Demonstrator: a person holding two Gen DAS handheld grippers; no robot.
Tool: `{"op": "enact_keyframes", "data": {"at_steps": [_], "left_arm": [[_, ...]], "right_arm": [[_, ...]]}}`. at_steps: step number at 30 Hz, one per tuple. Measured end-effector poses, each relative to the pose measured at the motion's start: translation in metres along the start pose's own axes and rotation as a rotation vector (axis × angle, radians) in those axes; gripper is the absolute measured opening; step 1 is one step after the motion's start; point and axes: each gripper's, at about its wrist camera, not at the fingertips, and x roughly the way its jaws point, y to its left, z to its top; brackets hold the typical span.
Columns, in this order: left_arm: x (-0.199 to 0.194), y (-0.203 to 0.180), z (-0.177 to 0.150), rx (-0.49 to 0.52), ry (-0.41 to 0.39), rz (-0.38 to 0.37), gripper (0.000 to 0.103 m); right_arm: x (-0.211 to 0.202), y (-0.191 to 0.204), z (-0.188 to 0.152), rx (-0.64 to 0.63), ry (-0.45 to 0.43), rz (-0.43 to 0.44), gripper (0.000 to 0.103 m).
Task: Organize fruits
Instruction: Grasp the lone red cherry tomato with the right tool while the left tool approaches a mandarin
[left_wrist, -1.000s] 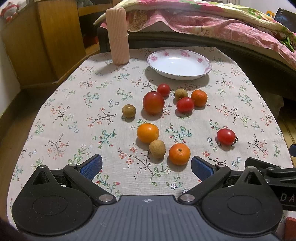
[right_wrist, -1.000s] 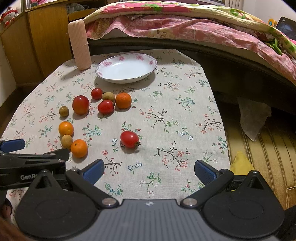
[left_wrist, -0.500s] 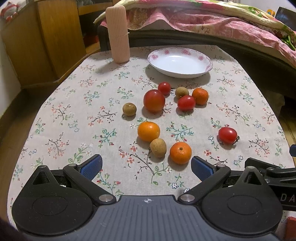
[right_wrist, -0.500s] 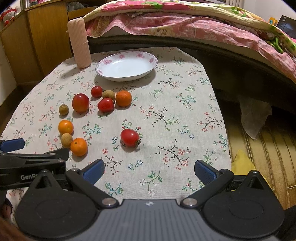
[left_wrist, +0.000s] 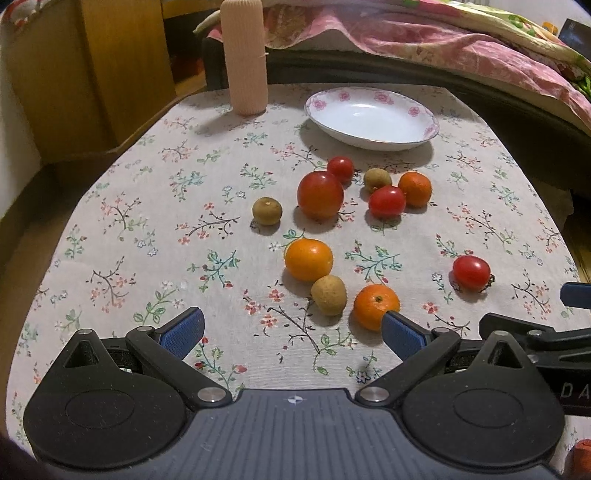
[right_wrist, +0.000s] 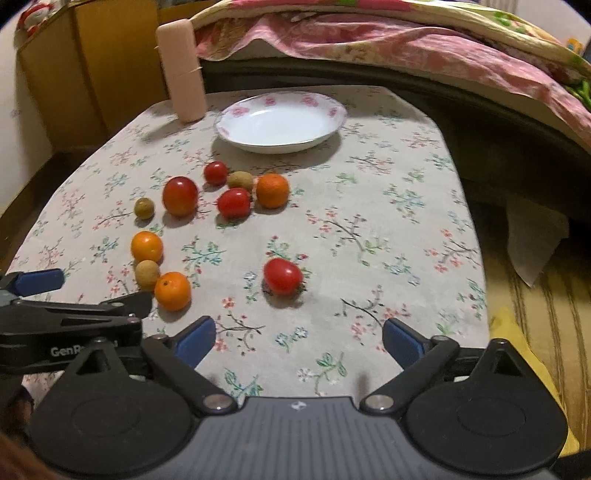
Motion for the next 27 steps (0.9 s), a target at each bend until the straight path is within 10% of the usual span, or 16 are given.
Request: {"op": "enact_keyframes", "data": {"at_steps": [15,27], "left_arm": [[0.007,0.001,0.000,0.025,-0.005,-0.072,0.101],[0.014,-0.018,-0.008,0.117,0.010,-0.200,0.071]], "right_arm": [[0.030,-0.004,0.030,-0.087,0.067,0.125,0.058],[0.056,-0.004,0.041,-0.236,0.144,0.181,0.040]]}}
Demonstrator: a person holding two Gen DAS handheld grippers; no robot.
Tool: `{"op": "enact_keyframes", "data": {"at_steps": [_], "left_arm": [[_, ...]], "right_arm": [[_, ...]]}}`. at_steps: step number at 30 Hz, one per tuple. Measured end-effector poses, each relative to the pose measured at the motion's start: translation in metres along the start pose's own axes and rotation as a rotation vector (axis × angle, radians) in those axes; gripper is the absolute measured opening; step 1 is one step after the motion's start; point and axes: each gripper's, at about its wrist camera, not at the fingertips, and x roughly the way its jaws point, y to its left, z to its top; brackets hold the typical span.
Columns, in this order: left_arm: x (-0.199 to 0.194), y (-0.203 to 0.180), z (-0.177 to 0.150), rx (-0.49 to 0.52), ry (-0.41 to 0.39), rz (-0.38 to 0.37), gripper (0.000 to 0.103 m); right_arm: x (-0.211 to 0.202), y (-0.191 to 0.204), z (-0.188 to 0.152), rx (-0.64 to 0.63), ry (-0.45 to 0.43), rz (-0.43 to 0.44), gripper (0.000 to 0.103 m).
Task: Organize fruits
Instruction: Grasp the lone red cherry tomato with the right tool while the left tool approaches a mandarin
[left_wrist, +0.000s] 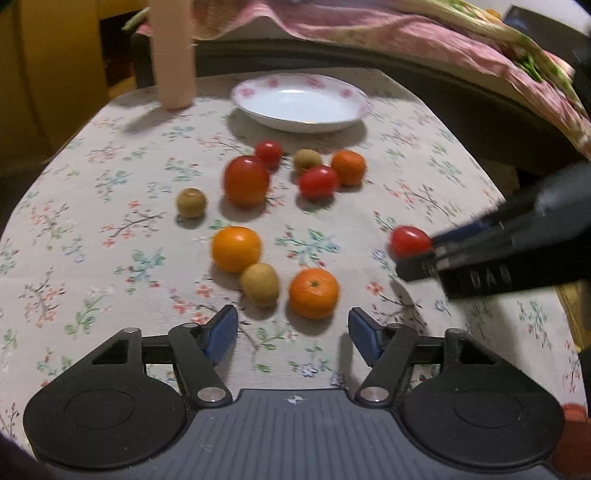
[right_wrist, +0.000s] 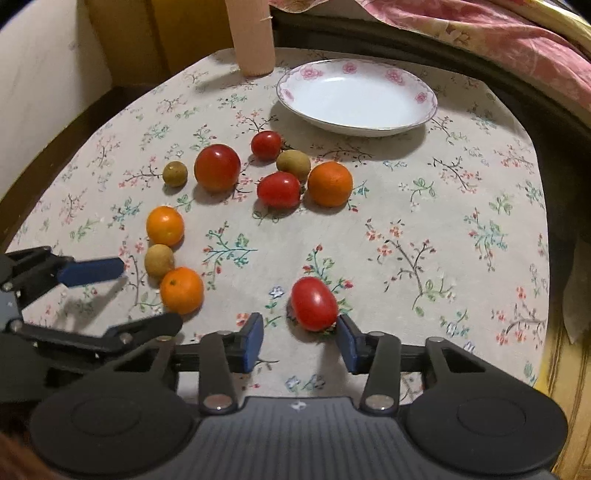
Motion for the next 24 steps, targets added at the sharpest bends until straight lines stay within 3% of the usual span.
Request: {"op": "enact_keyframes", "data": {"at_steps": [3,7,16,19,21,24], "left_arm": [[0.001,-0.007,0.000,0.046,-0.012,-0.009,0.068],[0.005,-0.015,0.001,0.102,-0.033,-0.025,0.068],[0.011,-0.033,0.002,0.218,-0.089,-0.024,0.072],[0.015,-0.033,-0.001,0.218,-0.058,-0.025,0.076],[0.018,-0.025,0.001,0.156,-0.036,-0.050,0.075],[0.019,-0.020,0.005,0.123,-0.031,-0.051,0.065]], "right_arm": [[0.004,-0.007,0.007,-0.027,0.020,0.011,0.030],[0.007,-0.020,0.011,0.027,0.038,0.068,0.030],[0.011,-0.018,0.014,0.028,0.035,0.080,0.031],[0.011,-0.016,0.015,0.018,0.035,0.077,0.031],[0.012,-0.017,0.015,0.021,0.037,0.081,0.031],[0.012,-0.017,0.015,0.023,0.037,0.082,0.031]]}}
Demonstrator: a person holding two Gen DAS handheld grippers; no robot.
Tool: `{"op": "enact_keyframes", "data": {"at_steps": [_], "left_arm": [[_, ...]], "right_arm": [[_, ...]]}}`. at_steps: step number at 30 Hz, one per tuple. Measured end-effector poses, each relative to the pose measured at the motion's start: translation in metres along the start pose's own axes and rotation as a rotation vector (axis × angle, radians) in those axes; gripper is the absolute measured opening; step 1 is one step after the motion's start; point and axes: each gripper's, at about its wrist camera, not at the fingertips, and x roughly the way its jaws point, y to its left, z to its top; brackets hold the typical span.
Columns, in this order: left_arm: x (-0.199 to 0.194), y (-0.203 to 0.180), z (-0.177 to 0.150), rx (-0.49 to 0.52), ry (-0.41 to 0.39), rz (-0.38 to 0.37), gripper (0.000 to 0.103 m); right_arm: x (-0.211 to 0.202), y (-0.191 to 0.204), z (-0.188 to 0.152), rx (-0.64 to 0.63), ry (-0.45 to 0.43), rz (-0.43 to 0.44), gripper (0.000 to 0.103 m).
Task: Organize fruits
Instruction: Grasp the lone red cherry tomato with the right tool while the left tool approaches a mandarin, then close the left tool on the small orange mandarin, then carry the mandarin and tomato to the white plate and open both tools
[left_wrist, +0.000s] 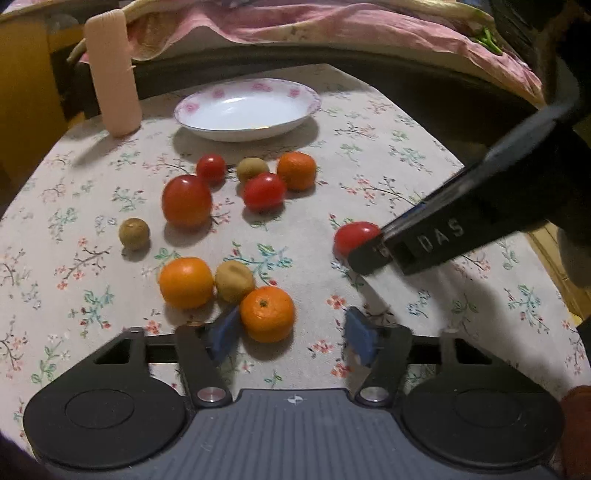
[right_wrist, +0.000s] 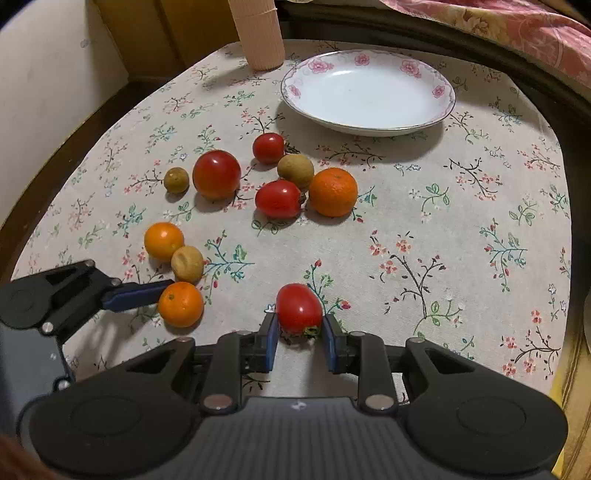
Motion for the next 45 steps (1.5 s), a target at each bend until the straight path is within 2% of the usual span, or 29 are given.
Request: {"op": "enact_keyframes", "data": {"at_steps": [8,12,19,22,26,28,38,45], "left_arm": [[0.001,-0.001,0.003,-0.007,-0.006,0.010,0.064],[0.001,0.001,0.004,-0.017,-0.007,0.011,0.061],[0.001,0.001,0.004,-0.014,0.000,0.015,0.061],[0.001,0.003,0.006,-0.033,0.010,0.014,0.057],[-0.001,0.010,0.009,-0.052,0.022,0.036,0.039],[-0.002,0.014,0.009,-0.075,0.032,0.026,0.039],[-0.022,0.013,0.020,-0.061,0.020,0.096,0.038],[-0.023,0.028,0.052,-0.124,-0.020,0.053,0.038]], "right_arm": [[0.001,0.000,0.002,-0.012,-0.020,0.004,0.032],[0.003,0.002,0.004,-0.017,-0.016,0.021,0.038],[0.006,0.008,0.005,-0.048,-0.015,0.016,0.038],[0.005,0.006,0.005,-0.034,-0.004,0.010,0.033],[0.005,0.004,0.006,-0.021,0.006,0.020,0.033],[0.002,0.006,0.007,-0.016,0.005,0.029,0.033],[-0.025,0.010,0.015,-0.005,-0.091,0.027,0.033],[-0.038,0.000,0.030,0.044,-0.144,0.017,0.033]]}}
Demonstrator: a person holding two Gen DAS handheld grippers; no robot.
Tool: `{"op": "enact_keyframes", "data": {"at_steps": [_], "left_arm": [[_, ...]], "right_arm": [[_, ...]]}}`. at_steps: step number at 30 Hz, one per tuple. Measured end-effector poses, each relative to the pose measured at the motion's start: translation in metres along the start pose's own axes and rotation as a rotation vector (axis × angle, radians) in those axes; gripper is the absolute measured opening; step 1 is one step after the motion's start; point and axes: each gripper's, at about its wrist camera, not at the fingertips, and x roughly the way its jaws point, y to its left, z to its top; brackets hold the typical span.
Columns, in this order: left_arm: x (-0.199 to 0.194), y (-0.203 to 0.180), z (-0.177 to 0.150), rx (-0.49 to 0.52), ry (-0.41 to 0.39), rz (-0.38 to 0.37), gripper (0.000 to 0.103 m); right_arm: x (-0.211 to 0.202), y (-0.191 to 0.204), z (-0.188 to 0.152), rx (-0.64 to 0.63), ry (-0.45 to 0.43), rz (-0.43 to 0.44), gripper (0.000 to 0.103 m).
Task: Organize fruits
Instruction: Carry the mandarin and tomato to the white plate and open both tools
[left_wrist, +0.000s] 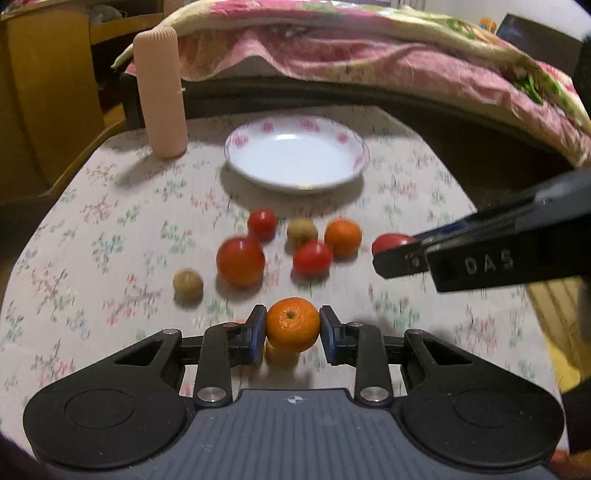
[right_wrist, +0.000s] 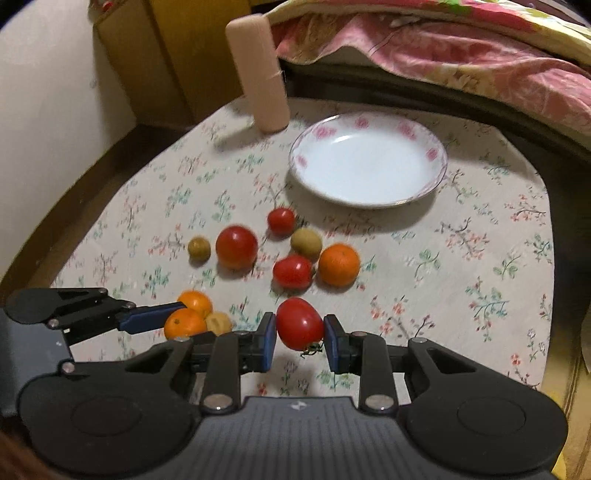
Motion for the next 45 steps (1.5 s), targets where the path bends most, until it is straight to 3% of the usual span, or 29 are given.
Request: {"op": "enact_keyframes", "data": {"at_steps": [9,19,32,45], "left_arm": [[0.043,0.031,0.062,-0.113,0.000,-0.035,0.038],[0.086,0.022,0.105,-0.038,-0.015,-0.021,0.038],[0.108,0.028,0.114,-0.026,-0.024,0.001,0.039],[0.103,0.029,0.115,-0.043,-0.023,0.001,0.048]], "right_arm": [[0.029,-0.019,0.054,0.032,-0.018,-0.055,0.033],[0.064,-0.054,0.090,0.063,-0.012,-0.090,0.033],[0.092,-0.067,0.105,0.062,-0.014,-0.100,0.033],[0.083,-0.073,0.105,0.108,-0.053,-0.092,0.036]]}}
